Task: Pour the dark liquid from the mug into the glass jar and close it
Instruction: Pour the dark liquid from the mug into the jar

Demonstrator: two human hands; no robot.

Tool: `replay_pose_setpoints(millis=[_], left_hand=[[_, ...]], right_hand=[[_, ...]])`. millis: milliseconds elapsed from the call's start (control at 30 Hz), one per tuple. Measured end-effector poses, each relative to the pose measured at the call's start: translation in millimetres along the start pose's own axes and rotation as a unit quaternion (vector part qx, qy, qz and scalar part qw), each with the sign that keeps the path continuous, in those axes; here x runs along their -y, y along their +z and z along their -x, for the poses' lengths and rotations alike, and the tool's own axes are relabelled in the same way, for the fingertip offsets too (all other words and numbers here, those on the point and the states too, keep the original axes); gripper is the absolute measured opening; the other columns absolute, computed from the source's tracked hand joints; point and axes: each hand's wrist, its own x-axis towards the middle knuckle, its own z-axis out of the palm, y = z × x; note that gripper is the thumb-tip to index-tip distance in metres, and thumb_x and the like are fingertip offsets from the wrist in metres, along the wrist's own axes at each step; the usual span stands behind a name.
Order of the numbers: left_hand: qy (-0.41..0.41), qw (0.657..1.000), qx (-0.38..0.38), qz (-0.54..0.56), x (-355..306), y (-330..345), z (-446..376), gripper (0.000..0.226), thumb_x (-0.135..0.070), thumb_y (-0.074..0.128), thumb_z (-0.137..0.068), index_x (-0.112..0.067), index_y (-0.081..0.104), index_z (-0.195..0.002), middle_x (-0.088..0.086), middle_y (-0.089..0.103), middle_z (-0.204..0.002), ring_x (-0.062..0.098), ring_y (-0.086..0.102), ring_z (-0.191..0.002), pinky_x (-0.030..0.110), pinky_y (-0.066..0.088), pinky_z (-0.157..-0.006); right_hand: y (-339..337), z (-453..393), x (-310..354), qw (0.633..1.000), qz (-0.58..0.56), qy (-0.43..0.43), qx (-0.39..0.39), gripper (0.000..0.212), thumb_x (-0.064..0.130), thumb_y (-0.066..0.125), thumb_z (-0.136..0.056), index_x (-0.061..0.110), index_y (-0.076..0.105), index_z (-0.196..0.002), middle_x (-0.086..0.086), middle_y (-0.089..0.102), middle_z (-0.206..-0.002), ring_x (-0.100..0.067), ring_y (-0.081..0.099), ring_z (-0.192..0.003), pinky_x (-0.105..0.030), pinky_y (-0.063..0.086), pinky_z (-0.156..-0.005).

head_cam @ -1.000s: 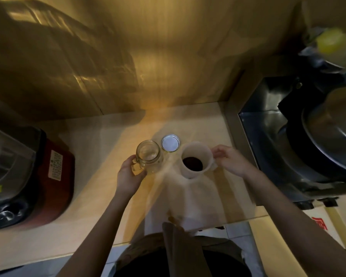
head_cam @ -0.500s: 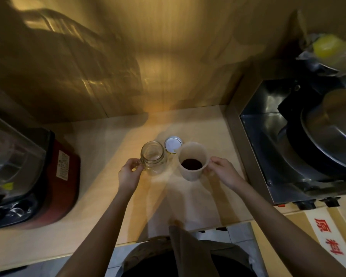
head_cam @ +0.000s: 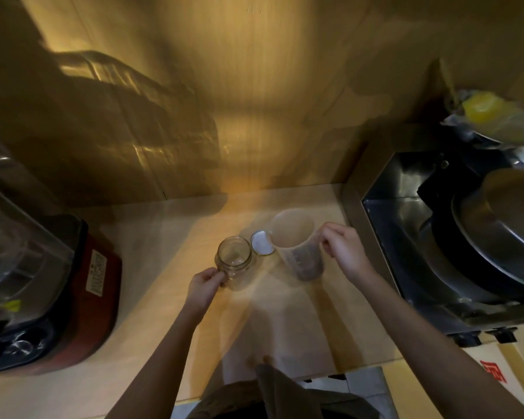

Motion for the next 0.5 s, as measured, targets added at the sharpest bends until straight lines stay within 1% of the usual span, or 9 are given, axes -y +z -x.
replay_pose_setpoints(millis=[67, 133, 200, 267, 300, 333, 400, 467, 500], left_hand=[[-0.002, 0.999, -0.012, 0.030, -4.8, 4.0, 0.7, 0.016, -0.012, 0.056, -0.080, -0.007, 0.058, -0.065, 0.009, 0.049, -0.063, 0.017, 0.046, -0.064, 0.023, 0.039, -0.058], [-0.009, 0.997, -0.035, 0.072, -12.9, 9.0, 0.7, 0.017, -0.008, 0.054, -0.083, -0.006, 0.057, -0.067, 0.005, 0.044, -0.058, 0.012, 0.041, -0.054, 0.018, 0.036, -0.047], [0.001, 0.995, -0.055, 0.089, -19.2, 10.5, -1.4, 0.026, -0.009, 0.052, -0.083, -0.010, 0.051, -0.057, 0.000, 0.039, -0.050, 0.015, 0.034, -0.051, 0.024, 0.030, -0.045], [0.018, 0.995, -0.056, 0.081, -25.2, 8.3, -1.8, 0.034, -0.011, 0.052, -0.083, -0.015, 0.045, -0.050, -0.007, 0.036, -0.041, 0.012, 0.031, -0.047, 0.028, 0.024, -0.049], [0.027, 0.996, -0.051, 0.073, -29.2, 7.0, 0.1, 0.036, -0.013, 0.053, -0.083, -0.016, 0.044, -0.049, -0.009, 0.035, -0.039, 0.009, 0.030, -0.044, 0.029, 0.023, -0.050], [0.036, 0.996, -0.048, 0.064, -33.9, 5.5, 2.8, 0.037, -0.016, 0.055, -0.083, -0.016, 0.043, -0.048, -0.010, 0.034, -0.039, 0.007, 0.029, -0.040, 0.029, 0.024, -0.049], [0.054, 0.996, -0.053, 0.048, -46.7, 3.2, 7.5, 0.041, -0.022, 0.057, -0.083, -0.017, 0.044, -0.045, -0.010, 0.035, -0.036, 0.006, 0.029, -0.037, 0.028, 0.026, -0.047], [0.077, 0.994, -0.074, 0.018, -61.3, 0.9, 11.9, 0.044, -0.028, 0.057, -0.083, -0.018, 0.045, -0.041, -0.006, 0.037, -0.037, 0.008, 0.032, -0.038, 0.029, 0.029, -0.050], [0.093, 0.992, -0.083, 0.001, -67.8, -0.5, 14.0, 0.046, -0.030, 0.057, -0.083, -0.018, 0.045, -0.040, -0.002, 0.037, -0.039, 0.011, 0.034, -0.042, 0.031, 0.030, -0.052]], right_hand=[[1.0, -1.3, 9.9, 1.000, 0.013, -0.015, -0.006, 0.037, 0.002, 0.049, -0.090, 0.011, 0.050, -0.054, -0.005, 0.048, -0.061, -0.012, 0.047, -0.065, -0.026, 0.036, -0.066], [0.5, -3.5, 16.3, 1.000, 0.017, -0.012, -0.008, 0.037, 0.005, 0.048, -0.091, 0.014, 0.053, -0.056, -0.006, 0.052, -0.066, -0.018, 0.051, -0.073, -0.032, 0.038, -0.072], [-0.4, -5.8, 22.3, 1.000, 0.014, 0.001, -0.011, 0.035, 0.011, 0.046, -0.095, 0.017, 0.059, -0.062, -0.003, 0.061, -0.075, -0.020, 0.057, -0.084, -0.035, 0.043, -0.080], [-1.5, -9.1, 31.3, 0.999, 0.029, 0.004, -0.018, 0.032, 0.019, 0.045, -0.096, 0.021, 0.066, -0.072, -0.002, 0.067, -0.083, -0.023, 0.063, -0.092, -0.039, 0.047, -0.086], [-2.2, -11.9, 36.8, 0.998, 0.050, -0.006, -0.022, 0.032, 0.022, 0.047, -0.096, 0.017, 0.069, -0.074, -0.006, 0.068, -0.082, -0.026, 0.064, -0.091, -0.042, 0.049, -0.086], [-2.6, -15.8, 43.7, 0.996, 0.077, -0.025, -0.025, 0.035, 0.024, 0.048, -0.096, 0.006, 0.069, -0.074, -0.015, 0.069, -0.080, -0.031, 0.065, -0.088, -0.045, 0.050, -0.085], [-3.3, -24.0, 59.9, 0.987, 0.141, -0.075, -0.029, 0.045, 0.029, 0.053, -0.094, -0.010, 0.065, -0.072, -0.029, 0.066, -0.077, -0.039, 0.064, -0.081, -0.049, 0.051, -0.082], [-2.0, -30.9, 79.0, 0.962, 0.243, -0.125, -0.020, 0.046, 0.030, 0.057, -0.090, -0.009, 0.064, -0.067, -0.029, 0.065, -0.071, -0.039, 0.064, -0.072, -0.050, 0.053, -0.077], [-0.6, -33.1, 88.5, 0.939, 0.308, -0.151, -0.017, 0.044, 0.029, 0.057, -0.089, -0.006, 0.065, -0.065, -0.026, 0.066, -0.069, -0.037, 0.064, -0.069, -0.049, 0.054, -0.075]])
